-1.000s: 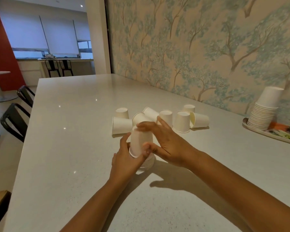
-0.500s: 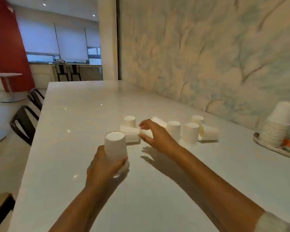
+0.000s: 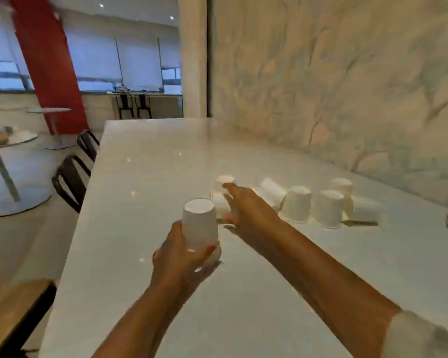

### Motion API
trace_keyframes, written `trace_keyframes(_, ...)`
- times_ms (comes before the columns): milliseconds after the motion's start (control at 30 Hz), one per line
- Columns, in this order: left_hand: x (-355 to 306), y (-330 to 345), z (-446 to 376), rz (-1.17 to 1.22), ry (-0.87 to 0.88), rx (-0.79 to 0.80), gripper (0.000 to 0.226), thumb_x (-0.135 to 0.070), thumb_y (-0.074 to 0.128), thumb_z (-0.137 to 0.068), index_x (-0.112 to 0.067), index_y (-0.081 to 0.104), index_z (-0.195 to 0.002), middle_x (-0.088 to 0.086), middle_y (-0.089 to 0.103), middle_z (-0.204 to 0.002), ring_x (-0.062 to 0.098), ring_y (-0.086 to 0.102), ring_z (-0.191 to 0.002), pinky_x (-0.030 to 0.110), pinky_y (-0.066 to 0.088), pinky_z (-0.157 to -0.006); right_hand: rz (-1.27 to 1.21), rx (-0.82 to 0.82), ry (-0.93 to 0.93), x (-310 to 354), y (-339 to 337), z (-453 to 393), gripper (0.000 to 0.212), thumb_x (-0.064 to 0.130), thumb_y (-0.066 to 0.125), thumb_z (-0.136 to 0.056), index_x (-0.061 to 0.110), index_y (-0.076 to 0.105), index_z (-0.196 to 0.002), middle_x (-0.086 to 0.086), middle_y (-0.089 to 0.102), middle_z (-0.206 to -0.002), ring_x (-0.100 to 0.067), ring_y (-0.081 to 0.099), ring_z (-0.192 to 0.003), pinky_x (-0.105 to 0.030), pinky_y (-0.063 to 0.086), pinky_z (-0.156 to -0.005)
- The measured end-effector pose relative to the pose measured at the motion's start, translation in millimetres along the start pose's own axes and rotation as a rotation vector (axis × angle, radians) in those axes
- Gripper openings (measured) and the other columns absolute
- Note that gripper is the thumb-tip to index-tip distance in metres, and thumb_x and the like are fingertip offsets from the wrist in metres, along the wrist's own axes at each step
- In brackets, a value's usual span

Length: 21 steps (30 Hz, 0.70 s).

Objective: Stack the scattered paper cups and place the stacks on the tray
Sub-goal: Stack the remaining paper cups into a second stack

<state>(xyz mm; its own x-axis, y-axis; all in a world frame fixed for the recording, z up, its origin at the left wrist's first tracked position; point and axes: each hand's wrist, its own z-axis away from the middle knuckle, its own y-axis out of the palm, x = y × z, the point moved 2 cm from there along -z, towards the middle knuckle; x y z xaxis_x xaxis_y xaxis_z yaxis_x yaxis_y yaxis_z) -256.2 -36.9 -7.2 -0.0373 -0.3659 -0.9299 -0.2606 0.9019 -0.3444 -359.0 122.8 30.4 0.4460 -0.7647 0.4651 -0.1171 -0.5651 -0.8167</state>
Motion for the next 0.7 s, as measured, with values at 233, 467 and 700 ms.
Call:
trace_keyframes(233, -3.4, -0.7, 5.2, 0.074, -0.014, 0.016, 0.062, -0.043, 0.079, -0.055, -0.037, 0.043, -0.105, -0.009, 0.058, -0.105, 0.014, 0.060, -0.090, 0.029, 0.057, -0.067, 0.078, 0.031, -0.074, 5.0, 4.8, 4.2, 0.081, 0.036, 0.078, -0.068, 0.031, 0.031, -0.134, -0.003, 0.042, -0.132, -0.022, 0.051, -0.113, -0.016, 0.041, -0.082)
trace_keyframes(467, -9.4, -4.7, 4.0, -0.103, 0.013, 0.018, 0.081, -0.064, 0.065, -0.056, -0.033, 0.035, -0.124, -0.003, 0.052, -0.128, 0.019, 0.050, -0.110, 0.044, 0.044, -0.097, -0.050, -0.082, 0.000, 16.5, -23.1, -3.3, 0.064, 0.034, 0.077, -0.070, 0.023, 0.042, -0.122, -0.008, 0.046, -0.121, -0.023, 0.053, -0.102, -0.026, 0.039, -0.076)
trace_keyframes(700, -10.2, -4.3, 1.3, -0.158, 0.031, 0.019, 0.077, -0.052, 0.067, -0.067, -0.026, 0.032, -0.131, 0.000, 0.048, -0.136, 0.026, 0.047, -0.122, 0.048, 0.039, -0.103, -0.305, -0.380, -0.004, 39.5, -80.9, -3.1, 0.037, 0.039, 0.070, -0.076, 0.028, 0.050, -0.105, 0.000, 0.058, -0.114, -0.014, 0.054, -0.091, -0.015, 0.043, -0.066)
